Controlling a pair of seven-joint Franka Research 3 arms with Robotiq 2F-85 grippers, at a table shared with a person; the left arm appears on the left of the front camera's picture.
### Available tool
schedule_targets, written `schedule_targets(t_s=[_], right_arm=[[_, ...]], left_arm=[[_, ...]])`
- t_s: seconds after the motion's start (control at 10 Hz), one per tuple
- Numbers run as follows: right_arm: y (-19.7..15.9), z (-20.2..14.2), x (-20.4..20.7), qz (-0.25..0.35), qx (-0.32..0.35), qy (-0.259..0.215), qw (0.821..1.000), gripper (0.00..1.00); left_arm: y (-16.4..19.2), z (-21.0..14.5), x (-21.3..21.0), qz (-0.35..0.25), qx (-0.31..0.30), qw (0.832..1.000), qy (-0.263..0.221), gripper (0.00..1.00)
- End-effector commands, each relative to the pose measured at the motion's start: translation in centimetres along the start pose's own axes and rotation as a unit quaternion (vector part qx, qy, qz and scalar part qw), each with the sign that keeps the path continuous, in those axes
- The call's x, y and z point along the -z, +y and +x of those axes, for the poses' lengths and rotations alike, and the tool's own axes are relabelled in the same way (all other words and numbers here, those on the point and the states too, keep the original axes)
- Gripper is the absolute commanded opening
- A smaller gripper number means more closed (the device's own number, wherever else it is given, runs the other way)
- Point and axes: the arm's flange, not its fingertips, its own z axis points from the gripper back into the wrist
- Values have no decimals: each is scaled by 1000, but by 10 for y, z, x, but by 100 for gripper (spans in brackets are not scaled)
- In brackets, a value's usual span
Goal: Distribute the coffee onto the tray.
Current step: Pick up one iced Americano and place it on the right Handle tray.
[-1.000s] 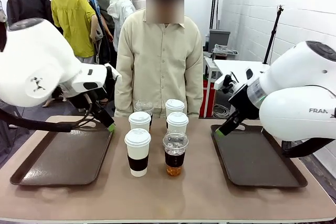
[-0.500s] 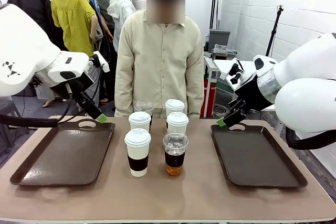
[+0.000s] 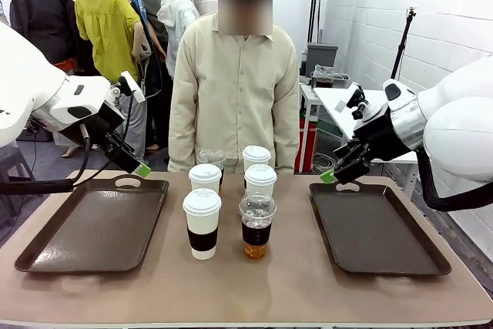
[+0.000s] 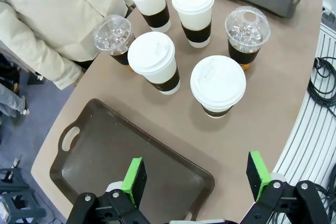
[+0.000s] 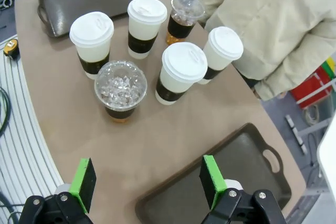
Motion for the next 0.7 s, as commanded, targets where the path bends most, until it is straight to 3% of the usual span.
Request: schedule_targets(t_s=[0.0, 0.1, 0.6], right_arm=[[30, -48, 9, 15, 11, -8, 1000, 100], [0, 0, 0, 0, 0, 0, 1000, 100], [0, 0, 0, 0, 0, 0, 1000, 100]], left_arm=[[0, 1, -1, -1, 2, 1000, 3, 100], [0, 1, -1, -1, 2, 1000, 3, 100], [0, 1, -1, -1, 2, 1000, 3, 100]])
